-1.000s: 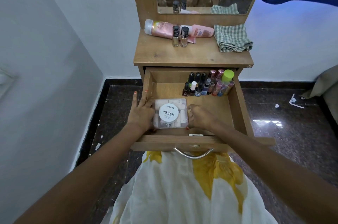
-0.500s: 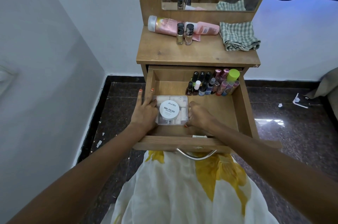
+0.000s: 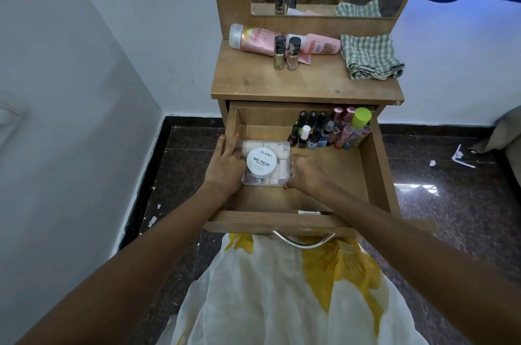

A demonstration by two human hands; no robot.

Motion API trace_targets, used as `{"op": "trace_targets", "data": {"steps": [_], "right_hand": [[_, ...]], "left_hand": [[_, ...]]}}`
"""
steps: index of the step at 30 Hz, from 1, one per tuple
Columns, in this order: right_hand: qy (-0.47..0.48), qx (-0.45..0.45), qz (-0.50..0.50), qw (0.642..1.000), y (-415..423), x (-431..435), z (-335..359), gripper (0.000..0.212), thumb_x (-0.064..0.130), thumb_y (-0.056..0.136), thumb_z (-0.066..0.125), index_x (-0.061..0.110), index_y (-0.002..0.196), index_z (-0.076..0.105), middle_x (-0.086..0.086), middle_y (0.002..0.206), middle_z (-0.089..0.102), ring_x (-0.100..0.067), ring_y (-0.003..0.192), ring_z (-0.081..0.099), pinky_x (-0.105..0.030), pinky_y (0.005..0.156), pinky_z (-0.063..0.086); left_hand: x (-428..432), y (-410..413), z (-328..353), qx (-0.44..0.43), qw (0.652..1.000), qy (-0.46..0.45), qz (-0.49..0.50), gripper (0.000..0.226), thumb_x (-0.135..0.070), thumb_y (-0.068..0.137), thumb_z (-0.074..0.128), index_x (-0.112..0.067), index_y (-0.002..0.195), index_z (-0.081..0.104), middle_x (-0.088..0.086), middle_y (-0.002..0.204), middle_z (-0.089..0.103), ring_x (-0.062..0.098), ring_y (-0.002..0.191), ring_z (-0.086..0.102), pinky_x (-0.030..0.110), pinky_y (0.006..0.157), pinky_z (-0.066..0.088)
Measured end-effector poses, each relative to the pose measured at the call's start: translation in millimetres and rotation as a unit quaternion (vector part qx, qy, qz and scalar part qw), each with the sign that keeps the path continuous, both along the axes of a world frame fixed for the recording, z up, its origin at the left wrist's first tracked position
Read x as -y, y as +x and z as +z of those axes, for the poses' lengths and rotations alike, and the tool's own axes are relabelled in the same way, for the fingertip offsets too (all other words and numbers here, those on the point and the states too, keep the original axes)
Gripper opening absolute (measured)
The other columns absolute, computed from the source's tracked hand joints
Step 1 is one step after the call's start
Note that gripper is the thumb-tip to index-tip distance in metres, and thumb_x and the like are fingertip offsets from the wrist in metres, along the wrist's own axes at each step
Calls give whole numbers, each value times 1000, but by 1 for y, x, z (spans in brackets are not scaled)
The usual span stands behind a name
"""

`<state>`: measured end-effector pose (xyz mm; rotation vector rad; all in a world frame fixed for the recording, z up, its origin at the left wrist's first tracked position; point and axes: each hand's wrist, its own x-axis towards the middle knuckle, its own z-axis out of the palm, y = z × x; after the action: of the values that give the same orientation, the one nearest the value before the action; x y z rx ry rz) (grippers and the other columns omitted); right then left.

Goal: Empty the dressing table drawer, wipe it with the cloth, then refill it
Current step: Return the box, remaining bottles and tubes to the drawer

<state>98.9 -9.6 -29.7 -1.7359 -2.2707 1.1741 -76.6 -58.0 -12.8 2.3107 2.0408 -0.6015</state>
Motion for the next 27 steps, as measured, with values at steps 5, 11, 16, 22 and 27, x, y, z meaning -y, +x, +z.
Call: {"op": "trace_targets", "data": {"steps": [5,11,16,22,27], "right_hand": [[5,6,9,1000,1,0,-2,44,4,69,77,-1,107,56,-18,102,64,-28,94,62,-31,72,49],[8,10,8,1000,2,1,-2,45,4,67,79,-2,106,57,-20,104,64,-29,95,63,-40,80,55],[1,40,20,999,1,-3,11,35,6,74,74,-4,105,60,-18,106,64,-27,95,62,-28,72,49],[198,15,-17,980,4,-33,34,23,0,90,47,3,105,65,-15,102,68,-16,79,60,-23,68,48],[274,40,26,960,-1,-49,49,24,1,89,54,4,110,64,-12,117,58,-27,111,51,-34,77,45]], "left_hand": [[0,2,2,-8,1000,-2,2,38,-27,96,41,-12,128,53,9,150,34,30,146,-5,53,115,-7],[1,3,3,-9,1000,-4,7,36,-27,95,43,-12,125,55,9,147,39,30,147,-5,55,114,-8],[1,5,6,-2,1000,-8,11,36,-27,95,43,-11,125,55,9,147,39,29,147,-6,55,114,-8],[3,6,8,19,1000,-5,15,40,-31,96,41,-12,130,51,9,148,38,28,147,-6,54,114,-10],[3,5,7,20,1000,-5,16,38,-30,97,40,-13,127,54,8,148,39,28,147,-7,53,114,-10]]}}
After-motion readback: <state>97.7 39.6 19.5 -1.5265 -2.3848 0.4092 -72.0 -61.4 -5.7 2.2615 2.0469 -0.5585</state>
